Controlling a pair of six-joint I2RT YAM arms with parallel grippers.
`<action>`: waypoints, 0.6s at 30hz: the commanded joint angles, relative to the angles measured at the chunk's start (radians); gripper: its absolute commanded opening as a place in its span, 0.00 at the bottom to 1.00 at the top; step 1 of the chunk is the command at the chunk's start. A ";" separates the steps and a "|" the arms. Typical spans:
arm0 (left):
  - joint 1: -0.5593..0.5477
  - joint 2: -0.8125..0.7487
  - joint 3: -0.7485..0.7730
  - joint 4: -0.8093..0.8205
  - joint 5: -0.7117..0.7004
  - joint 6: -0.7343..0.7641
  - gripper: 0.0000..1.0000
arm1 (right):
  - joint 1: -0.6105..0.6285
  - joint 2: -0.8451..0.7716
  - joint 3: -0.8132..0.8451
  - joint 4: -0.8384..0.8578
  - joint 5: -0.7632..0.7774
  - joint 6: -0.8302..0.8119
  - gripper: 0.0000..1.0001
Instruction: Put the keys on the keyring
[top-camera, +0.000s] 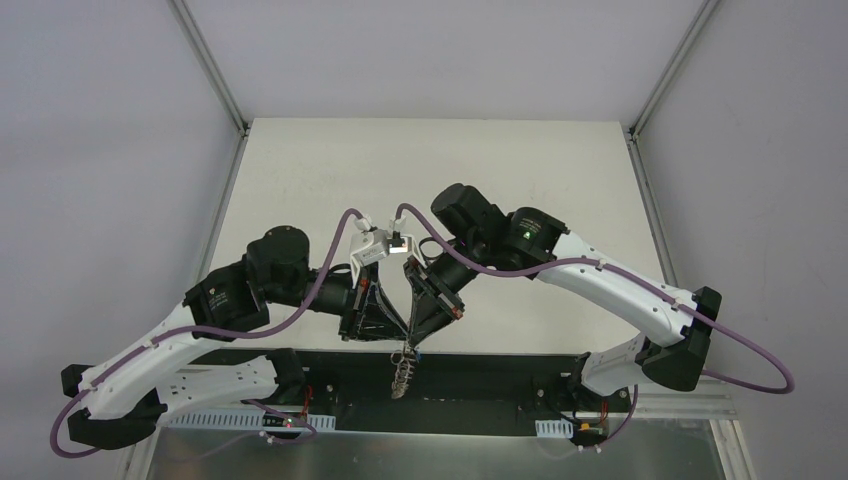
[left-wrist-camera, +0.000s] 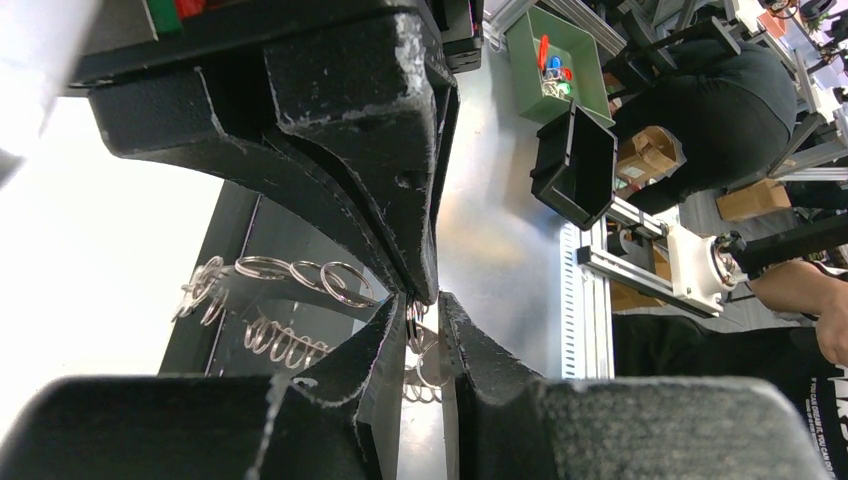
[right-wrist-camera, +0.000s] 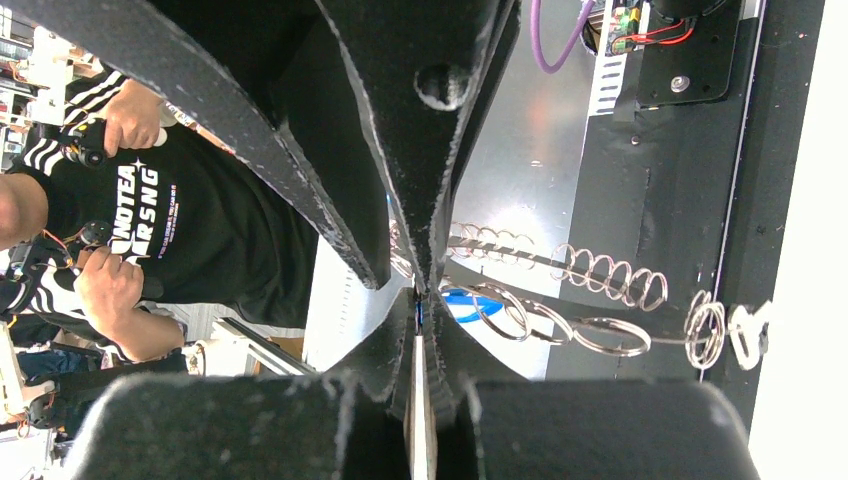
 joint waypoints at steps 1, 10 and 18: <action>-0.006 0.012 0.028 -0.014 0.056 -0.003 0.15 | -0.003 -0.025 0.050 0.056 -0.010 0.000 0.00; -0.006 0.037 0.020 -0.015 0.071 -0.003 0.14 | -0.003 -0.025 0.051 0.074 0.013 0.013 0.00; -0.006 0.049 0.016 -0.014 0.090 -0.001 0.03 | -0.002 -0.045 0.045 0.091 0.030 0.021 0.00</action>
